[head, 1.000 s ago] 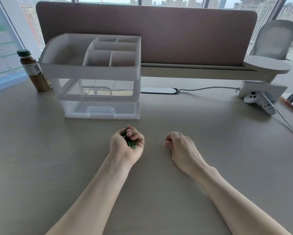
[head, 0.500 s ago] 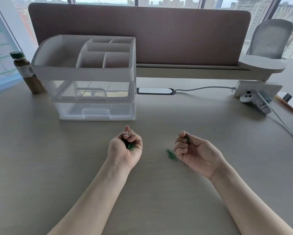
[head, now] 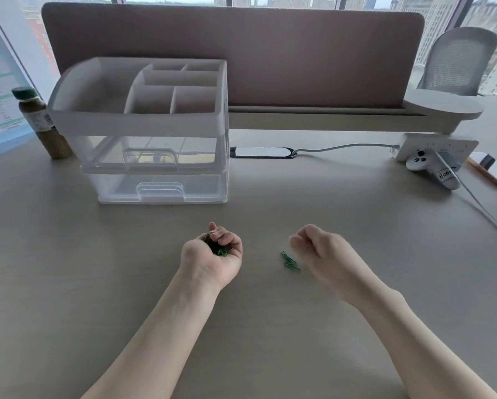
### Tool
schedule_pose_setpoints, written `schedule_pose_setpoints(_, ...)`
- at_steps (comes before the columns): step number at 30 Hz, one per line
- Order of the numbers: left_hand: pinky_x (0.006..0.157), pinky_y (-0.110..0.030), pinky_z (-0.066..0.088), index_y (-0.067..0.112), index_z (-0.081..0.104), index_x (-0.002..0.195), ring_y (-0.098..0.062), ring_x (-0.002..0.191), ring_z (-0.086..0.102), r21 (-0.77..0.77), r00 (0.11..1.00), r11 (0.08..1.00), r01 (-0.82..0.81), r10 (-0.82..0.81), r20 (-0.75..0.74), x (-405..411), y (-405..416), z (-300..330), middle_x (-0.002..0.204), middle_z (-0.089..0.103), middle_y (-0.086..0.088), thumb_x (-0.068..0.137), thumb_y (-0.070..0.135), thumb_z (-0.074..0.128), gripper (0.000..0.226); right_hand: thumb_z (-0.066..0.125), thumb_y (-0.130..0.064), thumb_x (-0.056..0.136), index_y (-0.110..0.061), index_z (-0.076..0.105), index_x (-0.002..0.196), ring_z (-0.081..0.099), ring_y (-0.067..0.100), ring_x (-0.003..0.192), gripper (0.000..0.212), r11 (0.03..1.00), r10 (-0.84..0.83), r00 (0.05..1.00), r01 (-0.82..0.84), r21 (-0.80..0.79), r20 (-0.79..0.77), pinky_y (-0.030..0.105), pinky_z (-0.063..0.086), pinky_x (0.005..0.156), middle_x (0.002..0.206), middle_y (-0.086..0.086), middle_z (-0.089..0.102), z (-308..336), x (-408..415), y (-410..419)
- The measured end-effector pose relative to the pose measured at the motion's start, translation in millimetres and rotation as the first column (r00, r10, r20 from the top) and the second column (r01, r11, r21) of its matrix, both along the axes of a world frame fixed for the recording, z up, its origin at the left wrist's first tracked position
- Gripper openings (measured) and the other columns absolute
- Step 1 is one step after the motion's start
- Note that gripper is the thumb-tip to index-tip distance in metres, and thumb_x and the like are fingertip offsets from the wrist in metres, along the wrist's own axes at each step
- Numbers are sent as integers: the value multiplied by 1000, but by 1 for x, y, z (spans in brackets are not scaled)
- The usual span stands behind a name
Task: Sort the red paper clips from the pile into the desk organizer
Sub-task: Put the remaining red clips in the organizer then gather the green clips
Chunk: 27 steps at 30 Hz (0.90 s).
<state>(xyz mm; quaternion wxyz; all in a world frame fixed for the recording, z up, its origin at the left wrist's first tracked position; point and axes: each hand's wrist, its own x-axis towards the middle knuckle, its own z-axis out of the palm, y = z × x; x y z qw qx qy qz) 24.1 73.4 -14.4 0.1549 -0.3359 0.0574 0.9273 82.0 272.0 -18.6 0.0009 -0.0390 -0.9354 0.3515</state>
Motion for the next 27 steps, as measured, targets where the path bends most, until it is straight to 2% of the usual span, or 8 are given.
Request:
schedule_pose_setpoints(2,36,-14,31,9,53,77,-12,34,37,-5,1000,1000,1,-1,8,-1,-1,0,44,39,0,89,1,24,32,47,-65,88,-30,49,102,57,12,69,38,957,78,996,-85,278,39,30,40,59,79,-13,59,2,3,-2)
schedule_pose_setpoints(5,37,-14,31,9,53,77,-12,34,37,-12,1000,1000,9,-9,10,-1,-1,0,44,39,0,89,0,24,32,49,-65,89,-25,45,111,55,18,80,45,894,164,985,-168,415,47,31,37,66,102,-14,61,2,3,-7)
schedule_pose_setpoints(7,37,-14,31,9,53,77,-12,34,37,-14,1000,1000,13,-13,8,-1,-1,0,45,39,0,88,0,25,32,45,-58,94,-22,44,106,56,23,81,38,889,182,983,-168,426,8,33,41,67,108,-8,63,1,2,-11)
schedule_pose_setpoints(11,38,-14,32,9,54,75,-13,36,37,-13,1000,1000,26,-25,6,-1,-2,0,47,40,0,89,1,27,32,37,-46,101,-21,40,93,55,26,77,27,868,189,982,-163,469,-8,34,38,61,91,-5,59,-1,3,-17)
schedule_pose_setpoints(15,38,-15,32,8,55,75,-13,38,38,-10,999,999,32,-32,-12,-2,-3,0,48,40,-1,88,0,27,31,36,-43,102,-16,42,91,59,31,81,30,853,171,985,-159,497,23,35,36,63,92,1,63,1,3,-25)
schedule_pose_setpoints(20,39,-16,33,7,55,76,-13,38,38,-8,999,999,43,-43,-27,-4,-4,-1,49,41,-1,88,0,27,31,29,-40,104,-12,39,89,65,34,87,33,759,66,994,-107,642,88,34,35,62,95,10,68,-2,-2,-35)
schedule_pose_setpoints(23,39,-17,33,7,55,76,-13,40,39,-5,998,999,52,-52,-37,-3,-5,0,50,42,-1,88,-1,28,31,28,-34,104,-12,38,90,65,35,92,28,778,-49,991,-39,627,121,33,36,62,99,12,69,-3,-3,-44)
schedule_pose_setpoints(27,40,-18,32,7,55,75,-12,43,38,-2,998,999,49,-49,-46,-4,-7,0,53,42,0,87,0,28,31,28,-35,105,-11,39,89,62,38,86,31,830,-63,995,7,557,82,35,36,64,90,13,66,-2,-2,-38)
